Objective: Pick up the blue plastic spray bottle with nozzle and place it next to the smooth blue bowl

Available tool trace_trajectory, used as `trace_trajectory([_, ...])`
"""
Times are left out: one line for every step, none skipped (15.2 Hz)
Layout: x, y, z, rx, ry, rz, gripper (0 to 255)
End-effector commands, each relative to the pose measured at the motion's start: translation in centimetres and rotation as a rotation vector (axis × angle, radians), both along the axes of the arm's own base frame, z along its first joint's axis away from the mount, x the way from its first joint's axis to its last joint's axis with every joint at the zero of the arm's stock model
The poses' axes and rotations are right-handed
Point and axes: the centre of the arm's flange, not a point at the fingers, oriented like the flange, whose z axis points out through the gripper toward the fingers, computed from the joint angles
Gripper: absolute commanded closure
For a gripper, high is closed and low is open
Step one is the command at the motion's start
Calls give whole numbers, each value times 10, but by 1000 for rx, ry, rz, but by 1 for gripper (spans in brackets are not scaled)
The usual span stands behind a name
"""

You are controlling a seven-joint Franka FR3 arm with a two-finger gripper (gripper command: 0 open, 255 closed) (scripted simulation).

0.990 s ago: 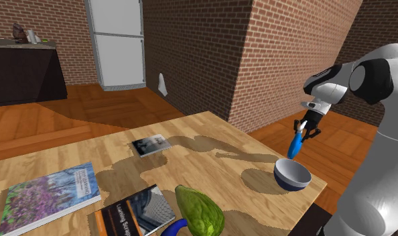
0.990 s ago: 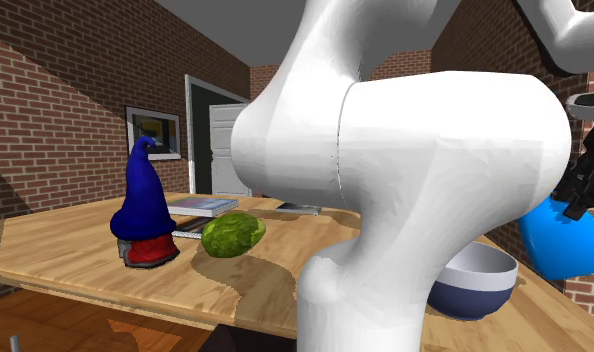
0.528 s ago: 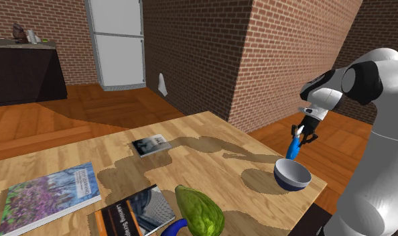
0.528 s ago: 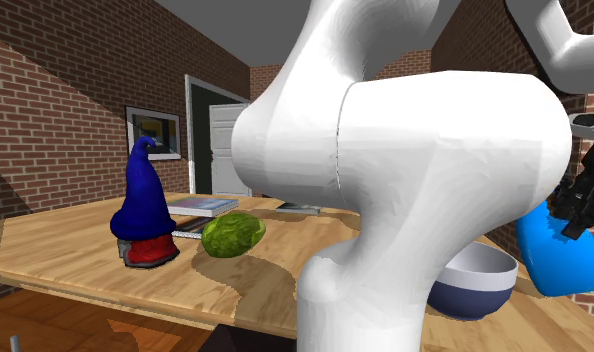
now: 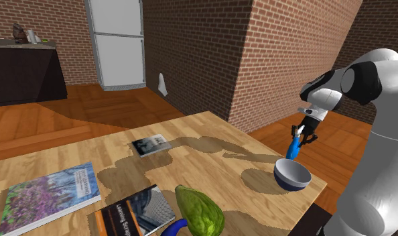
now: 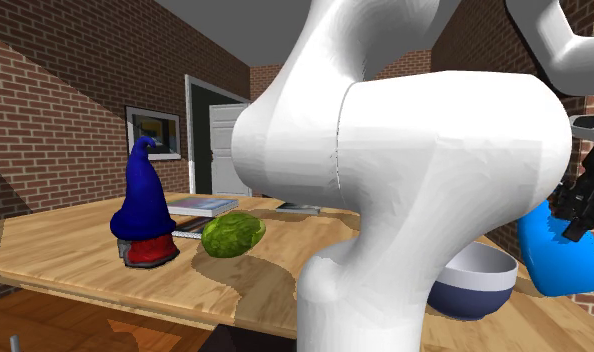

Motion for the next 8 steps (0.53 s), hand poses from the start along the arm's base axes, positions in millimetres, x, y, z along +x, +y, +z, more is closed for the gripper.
trace_trajectory([1, 2, -4, 7, 6, 3, 0])
trace_trajectory([0, 2, -3, 7, 6, 2, 0])
trace_trajectory([0, 2, -4, 7, 6, 2, 0])
trace_trajectory([0, 2, -4, 7, 6, 2, 0])
trace_trajectory([0, 2, -4, 7, 6, 2, 0])
trace_trajectory([0, 2, -4, 7, 7, 2, 0])
trace_trajectory([0, -4, 8, 7, 7, 2, 0])
trace_trajectory([-1, -10, 20, 7, 7, 2, 0])
